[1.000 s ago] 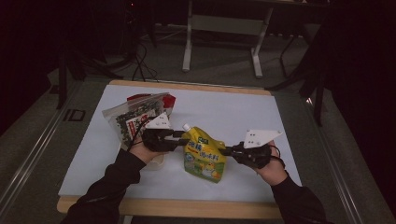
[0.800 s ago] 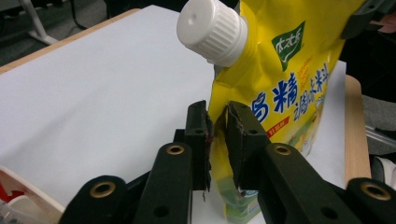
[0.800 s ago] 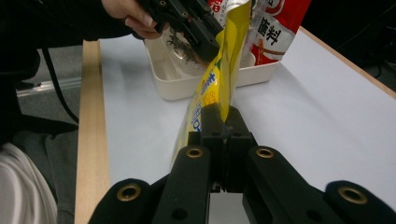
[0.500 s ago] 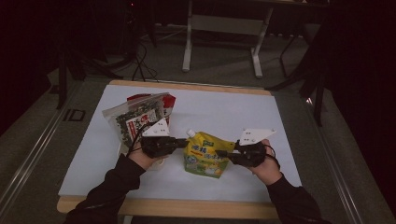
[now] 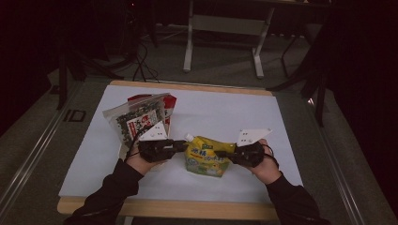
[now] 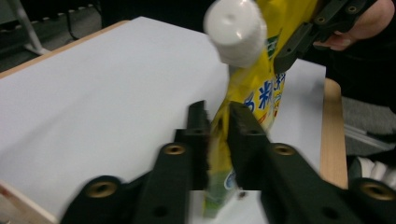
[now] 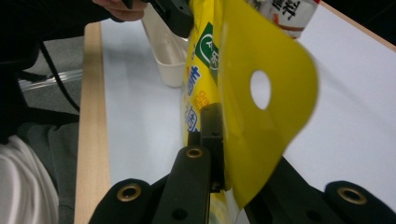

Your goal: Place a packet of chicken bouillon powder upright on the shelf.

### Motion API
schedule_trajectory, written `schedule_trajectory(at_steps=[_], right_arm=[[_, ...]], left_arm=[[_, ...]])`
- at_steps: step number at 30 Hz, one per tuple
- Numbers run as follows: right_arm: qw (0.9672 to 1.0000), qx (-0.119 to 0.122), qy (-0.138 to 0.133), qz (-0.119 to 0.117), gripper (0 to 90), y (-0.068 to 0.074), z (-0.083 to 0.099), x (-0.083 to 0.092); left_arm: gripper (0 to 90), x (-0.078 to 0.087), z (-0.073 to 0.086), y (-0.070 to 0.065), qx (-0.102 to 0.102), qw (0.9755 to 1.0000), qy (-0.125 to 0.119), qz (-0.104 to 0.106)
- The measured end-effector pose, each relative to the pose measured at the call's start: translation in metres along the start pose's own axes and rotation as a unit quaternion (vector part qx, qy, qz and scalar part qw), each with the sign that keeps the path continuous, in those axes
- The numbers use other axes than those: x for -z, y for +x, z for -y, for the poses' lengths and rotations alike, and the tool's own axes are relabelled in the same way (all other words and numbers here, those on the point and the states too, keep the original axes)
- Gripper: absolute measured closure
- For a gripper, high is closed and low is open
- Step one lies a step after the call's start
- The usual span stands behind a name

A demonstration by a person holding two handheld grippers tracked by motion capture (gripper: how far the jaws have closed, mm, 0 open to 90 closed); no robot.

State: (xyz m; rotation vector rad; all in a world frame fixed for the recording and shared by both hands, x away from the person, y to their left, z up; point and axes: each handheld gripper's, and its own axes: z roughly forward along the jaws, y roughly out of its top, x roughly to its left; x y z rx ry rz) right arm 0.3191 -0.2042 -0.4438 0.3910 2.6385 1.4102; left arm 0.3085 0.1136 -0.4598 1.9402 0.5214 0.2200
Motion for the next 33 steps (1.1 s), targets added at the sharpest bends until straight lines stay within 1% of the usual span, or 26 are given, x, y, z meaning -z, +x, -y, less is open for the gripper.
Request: schedule_trajectory(at_steps=[1,2,3,5,6,7,8,9,11,13,14,15,18,19,20,21,23,24,25,26,27,28,29,30,32,33], right_arm=[[1.0000,0.003,-0.003,0.001,89.9,0.000,-0.001,0.001],[1.0000,0.004,-0.001,0.002,89.9,0.000,-0.003,0.002],[1.0000,0.006,-0.003,0.005,89.9,-0.001,-0.004,0.004],[0.9999,0.006,-0.006,0.006,89.9,-0.002,-0.006,0.006],[0.9998,0.008,-0.015,0.014,90.0,-0.005,-0.012,0.014],[0.9998,0.008,-0.015,0.014,90.0,-0.005,-0.012,0.014],[0.9995,0.011,-0.022,0.021,90.0,-0.008,-0.016,0.019],[0.9995,0.011,-0.022,0.021,90.0,-0.008,-0.016,0.019],[0.9992,0.011,-0.028,0.024,90.0,-0.010,-0.022,0.025],[0.9990,0.009,-0.036,0.025,89.9,-0.013,-0.026,0.028],[0.9988,0.008,-0.040,0.026,90.0,-0.015,-0.029,0.029],[0.9987,0.009,-0.043,0.026,89.9,-0.017,-0.031,0.030],[0.9985,0.010,-0.049,0.025,90.0,-0.019,-0.039,0.029],[0.9984,0.010,-0.050,0.024,90.0,-0.020,-0.042,0.028],[0.9983,0.011,-0.053,0.022,90.0,-0.020,-0.044,0.028],[0.9983,0.012,-0.053,0.021,90.0,-0.020,-0.047,0.027],[0.9981,0.017,-0.057,0.017,90.0,-0.021,-0.053,0.024],[0.9978,0.020,-0.062,0.012,90.0,-0.022,-0.060,0.021],[0.9978,0.020,-0.062,0.012,90.0,-0.022,-0.060,0.021],[0.9977,0.023,-0.064,0.010,90.0,-0.022,-0.064,0.019],[0.9975,0.026,-0.065,0.008,90.0,-0.021,-0.067,0.017],[0.9972,0.028,-0.069,0.006,90.0,-0.021,-0.071,0.014],[0.9969,0.031,-0.072,0.001,90.0,-0.021,-0.075,0.011],[0.9966,0.030,-0.076,-0.003,90.0,-0.021,-0.078,0.008],[0.9963,0.033,-0.079,-0.012,90.0,-0.021,-0.085,-0.001],[0.9960,0.036,-0.080,-0.014,90.0,-0.021,-0.088,-0.005]], left_arm=[[74.8,0.002,0.001,0.000,0.004,1.0000,-0.002,0.000],[71.8,0.004,0.001,-0.001,0.006,1.0000,-0.004,-0.006],[68.1,0.006,0.002,-0.001,0.013,0.9999,-0.008,-0.002],[66.3,0.010,0.003,-0.003,0.014,0.9999,-0.007,-0.006],[63.6,0.012,0.004,-0.006,0.004,0.9999,0.002,-0.010],[63.6,0.013,0.005,-0.009,-0.005,0.9998,0.013,-0.014],[59.5,0.013,0.006,-0.012,-0.005,0.9997,0.021,-0.013],[59.5,0.013,0.008,-0.015,-0.004,0.9996,0.026,-0.013],[51.3,0.012,0.013,-0.020,0.004,0.9994,0.035,-0.006],[45.3,0.010,0.017,-0.024,0.009,0.9990,0.045,-0.004],[41.9,0.008,0.020,-0.026,0.017,0.9989,0.044,0.005],[38.7,0.006,0.022,-0.028,0.020,0.9987,0.046,0.009],[26.0,-0.001,0.028,-0.035,0.020,0.9981,0.055,0.022],[24.6,-0.004,0.030,-0.037,0.017,0.9976,0.055,0.037],[18.4,-0.007,0.032,-0.039,0.014,0.9969,0.063,0.044],[16.5,-0.011,0.034,-0.041,0.016,0.9964,0.070,0.045],[15.7,-0.019,0.039,-0.045,0.021,0.9946,0.082,0.060],[12.8,-0.022,0.040,-0.046,0.017,0.9942,0.088,0.060],[12.8,-0.025,0.043,-0.048,0.009,0.9936,0.093,0.064],[9.7,-0.029,0.045,-0.050,0.005,0.9932,0.099,0.061],[5.9,-0.033,0.047,-0.052,0.001,0.9919,0.111,0.062],[2.5,-0.037,0.049,-0.053,-0.003,0.9898,0.122,0.073],[1.6,-0.040,0.051,-0.054,-0.008,0.9881,0.132,0.078],[1.6,-0.043,0.053,-0.055,-0.015,0.9874,0.138,0.075],[1.4,-0.047,0.056,-0.057,-0.016,0.9856,0.150,0.078],[1.0,-0.048,0.058,-0.058,-0.021,0.9859,0.149,0.074]])
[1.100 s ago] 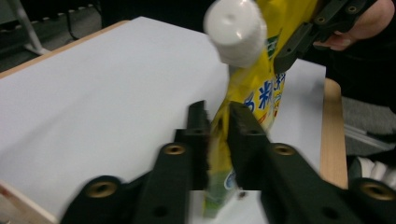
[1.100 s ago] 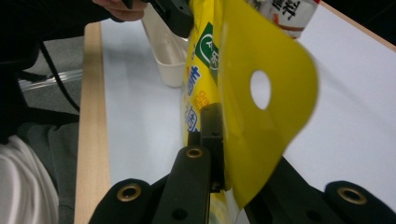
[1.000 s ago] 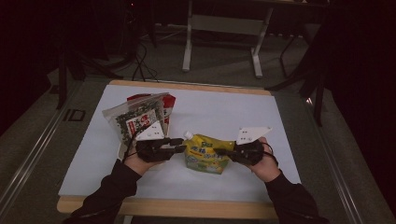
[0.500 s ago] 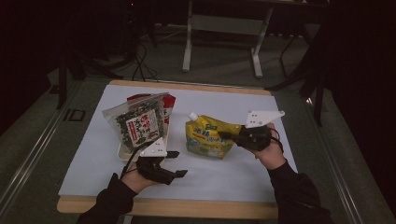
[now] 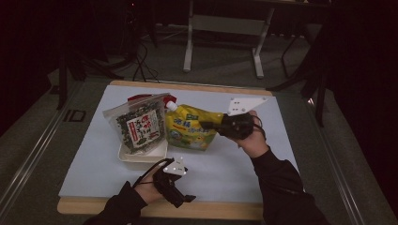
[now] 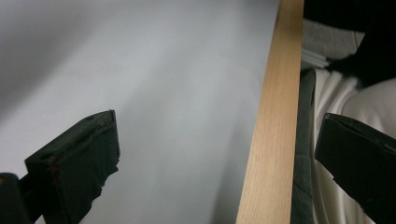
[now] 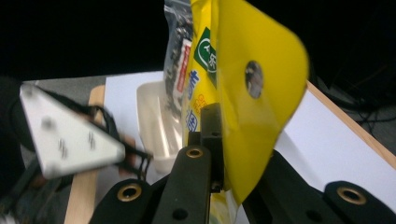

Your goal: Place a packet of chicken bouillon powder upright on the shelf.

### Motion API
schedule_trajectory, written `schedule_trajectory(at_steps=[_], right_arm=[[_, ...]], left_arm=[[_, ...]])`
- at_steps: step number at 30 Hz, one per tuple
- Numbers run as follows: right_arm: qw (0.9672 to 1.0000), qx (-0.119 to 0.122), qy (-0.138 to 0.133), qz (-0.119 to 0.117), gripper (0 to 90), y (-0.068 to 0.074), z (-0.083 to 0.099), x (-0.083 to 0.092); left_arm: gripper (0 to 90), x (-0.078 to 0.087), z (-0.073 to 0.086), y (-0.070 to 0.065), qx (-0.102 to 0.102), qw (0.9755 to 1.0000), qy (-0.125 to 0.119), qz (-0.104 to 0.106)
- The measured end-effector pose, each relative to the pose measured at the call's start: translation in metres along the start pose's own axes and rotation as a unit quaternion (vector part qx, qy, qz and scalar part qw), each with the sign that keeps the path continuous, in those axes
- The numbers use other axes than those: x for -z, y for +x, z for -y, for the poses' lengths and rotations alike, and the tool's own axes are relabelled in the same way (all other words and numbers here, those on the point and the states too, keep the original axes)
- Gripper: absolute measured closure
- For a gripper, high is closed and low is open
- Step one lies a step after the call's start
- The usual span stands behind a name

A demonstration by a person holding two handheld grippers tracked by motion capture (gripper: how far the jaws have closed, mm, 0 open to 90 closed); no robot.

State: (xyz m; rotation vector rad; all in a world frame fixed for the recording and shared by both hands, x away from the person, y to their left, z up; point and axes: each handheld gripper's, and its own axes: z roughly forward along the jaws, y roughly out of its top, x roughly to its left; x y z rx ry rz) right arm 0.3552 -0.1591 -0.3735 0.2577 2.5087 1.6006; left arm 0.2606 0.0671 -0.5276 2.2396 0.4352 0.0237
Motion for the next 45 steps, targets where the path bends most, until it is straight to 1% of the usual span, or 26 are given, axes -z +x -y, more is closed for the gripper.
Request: schedule_trajectory(at_steps=[1,2,3,4,5,6,7,8,10,16,17,20,23,24,27,29,32,35,37,40,42,44,45], right_arm=[[1.0000,0.000,0.000,0.000,90.0,0.000,0.000,0.000],[1.0000,-0.001,0.000,-0.004,90.0,0.000,-0.002,-0.005],[0.9999,0.005,0.001,-0.012,90.0,0.000,-0.007,-0.018],[0.9998,0.005,0.002,-0.017,90.0,0.000,-0.009,-0.023],[0.9997,0.006,0.001,-0.022,90.0,0.000,-0.011,-0.029],[0.9995,0.007,0.000,-0.030,90.0,0.000,-0.013,-0.034],[0.9993,0.010,0.000,-0.035,90.0,0.000,-0.016,-0.040],[0.9991,0.010,-0.001,-0.040,90.0,0.001,-0.018,-0.045],[0.9986,0.012,-0.003,-0.051,90.0,0.003,-0.022,-0.055],[0.9966,0.020,-0.003,-0.080,90.0,0.010,-0.034,-0.086],[0.9960,0.017,-0.005,-0.087,90.0,0.011,-0.035,-0.091],[0.9945,0.018,-0.008,-0.103,90.0,0.015,-0.039,-0.104],[0.9933,0.020,-0.007,-0.114,90.0,0.020,-0.040,-0.117],[0.9930,0.021,-0.005,-0.116,90.0,0.022,-0.040,-0.122],[0.9923,0.021,0.003,-0.122,90.0,0.025,-0.037,-0.133],[0.9919,0.022,0.008,-0.125,90.0,0.026,-0.034,-0.138],[0.9917,0.019,0.014,-0.127,90.0,0.026,-0.031,-0.141],[0.9912,0.018,0.024,-0.129,90.0,0.028,-0.021,-0.148],[0.9909,0.012,0.033,-0.130,90.0,0.029,-0.015,-0.152],[0.9905,0.006,0.037,-0.132,90.0,0.028,-0.007,-0.157],[0.9901,0.007,0.038,-0.135,90.0,0.028,-0.004,-0.158],[0.9898,0.005,0.041,-0.136,90.0,0.027,-0.001,-0.158],[0.9896,0.002,0.041,-0.138,89.9,0.026,0.002,-0.159]], left_arm=[[1.0,0.000,0.000,0.000,0.000,1.0000,0.000,0.000],[1.0,-0.003,0.000,-0.002,-0.008,0.9999,0.008,0.001],[1.0,-0.004,0.001,-0.004,-0.013,0.9999,0.007,0.001],[1.0,-0.004,0.001,-0.004,-0.019,0.9998,0.009,-0.002],[0.9,-0.004,0.001,-0.005,-0.025,0.9997,0.005,-0.004],[1.0,-0.004,0.001,-0.006,-0.029,0.9996,0.005,0.004],[0.9,-0.004,0.002,-0.005,-0.031,0.9995,0.006,0.004],[1.0,-0.004,0.003,-0.006,-0.030,0.9995,0.002,0.000],[1.0,-0.004,0.004,-0.005,-0.028,0.9996,0.004,0.002],[1.0,-0.004,0.005,-0.006,-0.032,0.9994,0.008,0.007],[1.0,-0.004,0.005,-0.006,-0.037,0.9993,0.006,0.006],[1.0,-0.005,0.006,-0.006,-0.037,0.9992,0.008,0.007],[1.0,-0.006,0.007,-0.007,-0.038,0.9991,0.014,0.009],[1.0,-0.007,0.007,-0.007,-0.035,0.9992,0.014,0.011],[1.0,-0.006,0.008,-0.007,-0.036,0.9992,0.017,0.010],[1.0,-0.006,0.008,-0.006,-0.035,0.9993,0.012,0.010],[1.0,-0.005,0.009,-0.005,-0.031,0.9994,0.011,0.010],[1.0,-0.005,0.009,-0.004,-0.031,0.9994,0.012,0.009],[1.0,-0.006,0.009,-0.005,-0.033,0.9993,0.013,0.008],[1.0,-0.006,0.009,-0.005,-0.032,0.9994,0.013,0.007],[1.0,-0.007,0.009,-0.005,-0.034,0.9993,0.015,0.007],[1.0,-0.007,0.009,-0.005,-0.029,0.9995,0.011,0.009],[1.0,-0.007,0.009,-0.005,-0.031,0.9994,0.015,0.008]])
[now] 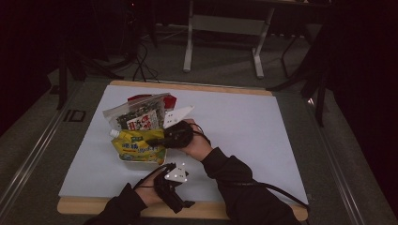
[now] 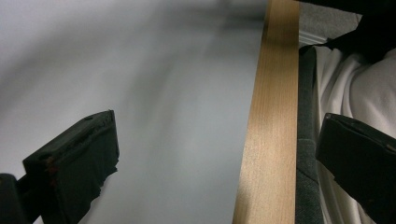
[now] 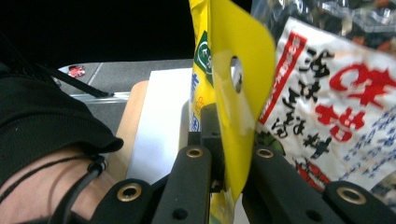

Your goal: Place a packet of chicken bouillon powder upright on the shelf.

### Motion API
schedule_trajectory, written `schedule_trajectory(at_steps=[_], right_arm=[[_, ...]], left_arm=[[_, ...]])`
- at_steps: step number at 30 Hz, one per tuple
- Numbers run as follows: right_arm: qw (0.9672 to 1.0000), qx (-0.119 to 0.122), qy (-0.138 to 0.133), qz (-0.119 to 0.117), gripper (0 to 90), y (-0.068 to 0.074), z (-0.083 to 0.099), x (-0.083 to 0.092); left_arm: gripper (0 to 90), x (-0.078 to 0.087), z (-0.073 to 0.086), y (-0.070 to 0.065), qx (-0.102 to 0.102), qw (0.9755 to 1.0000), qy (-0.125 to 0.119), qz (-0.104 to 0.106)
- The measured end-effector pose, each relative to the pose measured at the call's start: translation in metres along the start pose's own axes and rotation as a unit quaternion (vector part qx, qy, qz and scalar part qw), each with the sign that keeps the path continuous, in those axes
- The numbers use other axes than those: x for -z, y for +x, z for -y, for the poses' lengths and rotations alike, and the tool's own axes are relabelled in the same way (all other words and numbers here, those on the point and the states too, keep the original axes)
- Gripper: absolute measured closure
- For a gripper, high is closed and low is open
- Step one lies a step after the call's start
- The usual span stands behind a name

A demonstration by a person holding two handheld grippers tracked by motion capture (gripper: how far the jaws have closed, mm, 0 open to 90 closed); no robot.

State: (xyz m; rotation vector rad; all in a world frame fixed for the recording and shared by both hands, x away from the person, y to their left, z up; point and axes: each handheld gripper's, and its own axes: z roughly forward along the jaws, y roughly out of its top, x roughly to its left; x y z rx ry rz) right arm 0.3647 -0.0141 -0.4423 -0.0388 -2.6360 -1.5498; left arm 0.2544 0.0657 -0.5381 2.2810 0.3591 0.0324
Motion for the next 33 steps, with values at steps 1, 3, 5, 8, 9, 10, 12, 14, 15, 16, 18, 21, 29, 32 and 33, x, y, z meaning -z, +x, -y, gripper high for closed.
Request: schedule_trajectory(at_steps=[1,3,5,8,9,10,12,14,15,16,18,21,29,32,33], right_arm=[[1.0000,-0.001,0.003,-0.001,89.9,0.000,0.003,-0.002],[1.0000,-0.008,0.004,-0.003,89.9,-0.002,0.008,-0.004],[1.0000,-0.007,0.004,0.001,89.9,-0.002,0.008,-0.003],[0.9999,-0.002,0.009,0.005,87.9,-0.001,0.006,-0.003],[0.9999,-0.002,0.010,0.006,82.1,-0.001,0.006,-0.003],[0.9999,-0.002,0.010,0.006,82.1,-0.001,0.006,-0.003],[0.9998,-0.005,0.008,0.016,74.4,-0.001,0.007,0.002],[0.9996,-0.007,0.008,0.028,67.9,-0.002,0.008,0.007],[0.9996,-0.007,0.008,0.028,67.9,-0.002,0.008,0.007],[0.9992,-0.008,0.008,0.038,62.5,-0.001,0.009,0.010],[0.9991,-0.010,0.002,0.041,57.9,-0.001,0.010,0.016],[0.9985,-0.012,-0.002,0.053,51.3,-0.002,0.012,0.024],[0.9968,-0.023,0.008,0.077,34.3,-0.003,0.025,0.043],[0.9959,-0.028,0.012,0.086,27.9,-0.003,0.034,0.050],[0.9959,-0.032,0.013,0.084,26.1,-0.004,0.037,0.053]], left_arm=[[1.0,0.000,0.000,0.000,-0.001,1.0000,0.001,-0.001],[1.0,-0.001,0.000,0.001,0.000,1.0000,0.001,0.000],[1.0,-0.001,0.000,0.001,0.000,1.0000,-0.001,0.000],[1.0,-0.001,-0.001,0.000,0.001,1.0000,-0.001,0.001],[1.0,-0.001,-0.001,0.000,0.001,1.0000,0.000,-0.001],[1.0,-0.001,-0.001,0.000,0.001,1.0000,0.000,-0.001],[1.0,-0.001,0.000,0.000,0.002,1.0000,-0.002,0.000],[1.0,-0.001,0.000,0.000,0.002,1.0000,-0.005,0.000],[1.0,0.000,-0.001,0.000,0.002,1.0000,-0.004,0.001],[1.0,0.000,-0.001,0.000,0.002,1.0000,-0.005,-0.002],[1.0,0.000,-0.001,0.000,0.004,1.0000,-0.006,0.001],[1.0,0.000,-0.001,-0.001,0.004,1.0000,-0.007,0.001],[1.0,-0.001,0.000,-0.002,0.005,1.0000,-0.002,-0.002],[1.0,0.000,0.000,-0.002,0.004,1.0000,-0.002,-0.001],[1.0,0.000,0.000,-0.002,0.004,1.0000,-0.002,-0.003]])
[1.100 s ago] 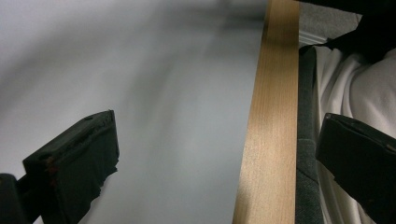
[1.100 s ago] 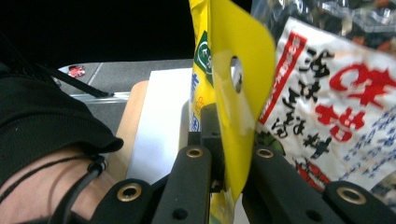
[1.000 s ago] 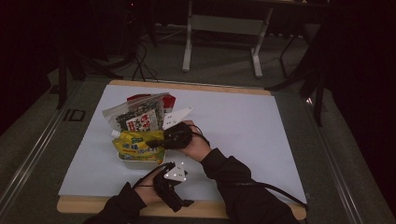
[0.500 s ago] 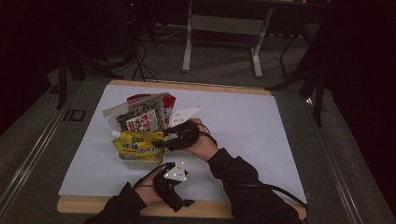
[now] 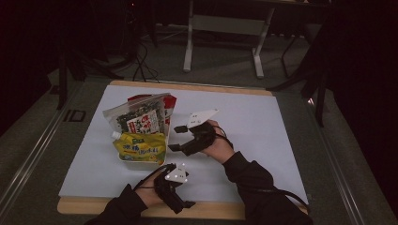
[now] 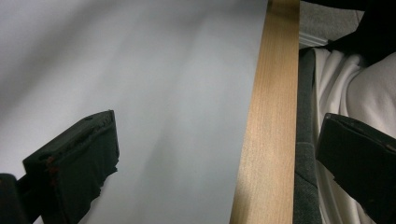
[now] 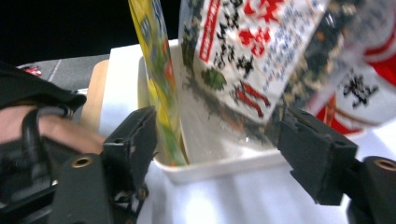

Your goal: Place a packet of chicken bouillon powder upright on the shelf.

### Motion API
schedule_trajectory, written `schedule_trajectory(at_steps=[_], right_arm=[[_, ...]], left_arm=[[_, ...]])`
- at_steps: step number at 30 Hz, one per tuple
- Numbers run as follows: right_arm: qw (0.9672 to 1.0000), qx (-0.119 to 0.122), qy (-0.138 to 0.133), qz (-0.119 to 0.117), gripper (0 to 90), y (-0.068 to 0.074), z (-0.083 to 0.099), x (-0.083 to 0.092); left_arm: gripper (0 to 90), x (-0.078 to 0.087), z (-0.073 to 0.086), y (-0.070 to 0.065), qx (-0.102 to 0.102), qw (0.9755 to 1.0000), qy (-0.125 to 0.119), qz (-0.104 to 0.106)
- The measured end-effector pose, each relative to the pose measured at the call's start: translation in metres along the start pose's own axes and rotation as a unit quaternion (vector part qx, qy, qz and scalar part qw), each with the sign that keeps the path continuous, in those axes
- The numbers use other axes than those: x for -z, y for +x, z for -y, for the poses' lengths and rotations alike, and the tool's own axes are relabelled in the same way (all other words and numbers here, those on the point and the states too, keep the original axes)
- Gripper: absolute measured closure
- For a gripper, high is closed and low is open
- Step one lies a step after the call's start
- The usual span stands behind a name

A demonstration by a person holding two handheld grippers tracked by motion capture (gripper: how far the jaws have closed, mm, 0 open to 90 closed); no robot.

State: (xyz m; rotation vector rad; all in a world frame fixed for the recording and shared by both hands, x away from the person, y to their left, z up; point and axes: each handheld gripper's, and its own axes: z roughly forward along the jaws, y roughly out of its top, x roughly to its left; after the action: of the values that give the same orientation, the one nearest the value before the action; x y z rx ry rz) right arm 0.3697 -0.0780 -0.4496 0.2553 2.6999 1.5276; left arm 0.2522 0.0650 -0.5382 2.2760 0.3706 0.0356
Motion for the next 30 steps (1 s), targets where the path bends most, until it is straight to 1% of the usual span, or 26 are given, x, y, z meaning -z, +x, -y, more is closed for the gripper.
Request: schedule_trajectory(at_steps=[2,4,7,9,10,11,14,16,18,22,24,26,28,29,30], right_arm=[[0.9999,-0.010,-0.001,0.005,23.2,-0.003,0.006,0.005],[0.9998,-0.020,0.000,0.006,21.9,-0.004,0.012,0.012],[0.9995,-0.029,0.002,0.014,19.9,-0.006,0.024,0.021],[0.9992,-0.033,0.008,0.022,18.5,-0.007,0.032,0.027],[0.9989,-0.035,0.011,0.027,18.6,-0.007,0.037,0.031],[0.9989,-0.035,0.011,0.027,18.6,-0.007,0.037,0.031],[0.9981,-0.041,0.016,0.042,18.4,-0.009,0.052,0.041],[0.9978,-0.049,0.016,0.041,18.4,-0.010,0.061,0.046],[0.9971,-0.050,0.021,0.053,18.4,-0.009,0.069,0.050],[0.9964,-0.056,0.019,0.060,16.5,-0.008,0.084,0.056],[0.9958,-0.057,0.019,0.069,16.4,-0.007,0.091,0.059],[0.9953,-0.061,0.020,0.072,15.8,-0.004,0.098,0.061],[0.9949,-0.063,0.022,0.076,15.4,-0.002,0.105,0.063],[0.9945,-0.073,0.018,0.073,15.4,-0.001,0.113,0.067],[0.9945,-0.073,0.018,0.073,15.4,-0.001,0.113,0.067]], left_arm=[[1.0,0.000,0.000,0.000,0.001,1.0000,0.000,0.000],[1.0,0.000,0.000,0.000,0.002,1.0000,-0.002,0.001],[1.0,0.000,0.000,0.000,0.000,1.0000,0.002,0.000],[1.0,-0.001,0.000,0.000,0.000,1.0000,0.002,-0.002],[1.0,0.000,0.000,0.001,0.001,1.0000,0.002,-0.002],[1.0,0.000,0.000,0.001,0.001,1.0000,0.002,-0.002],[1.0,0.000,0.000,0.001,0.002,1.0000,-0.001,-0.002],[1.0,-0.001,0.000,0.001,0.001,1.0000,0.000,-0.003],[1.0,-0.002,0.000,0.001,0.002,1.0000,0.001,0.000],[1.0,-0.003,-0.001,0.000,-0.002,1.0000,0.005,0.000],[1.0,-0.003,-0.001,0.000,-0.001,1.0000,0.002,0.001],[1.0,-0.002,-0.001,0.000,-0.003,1.0000,0.005,-0.001],[1.0,-0.003,-0.001,0.000,0.000,1.0000,0.003,0.000],[1.0,-0.003,-0.001,0.000,0.000,1.0000,0.003,0.000],[1.0,-0.003,-0.001,0.000,0.000,1.0000,0.003,0.000]])
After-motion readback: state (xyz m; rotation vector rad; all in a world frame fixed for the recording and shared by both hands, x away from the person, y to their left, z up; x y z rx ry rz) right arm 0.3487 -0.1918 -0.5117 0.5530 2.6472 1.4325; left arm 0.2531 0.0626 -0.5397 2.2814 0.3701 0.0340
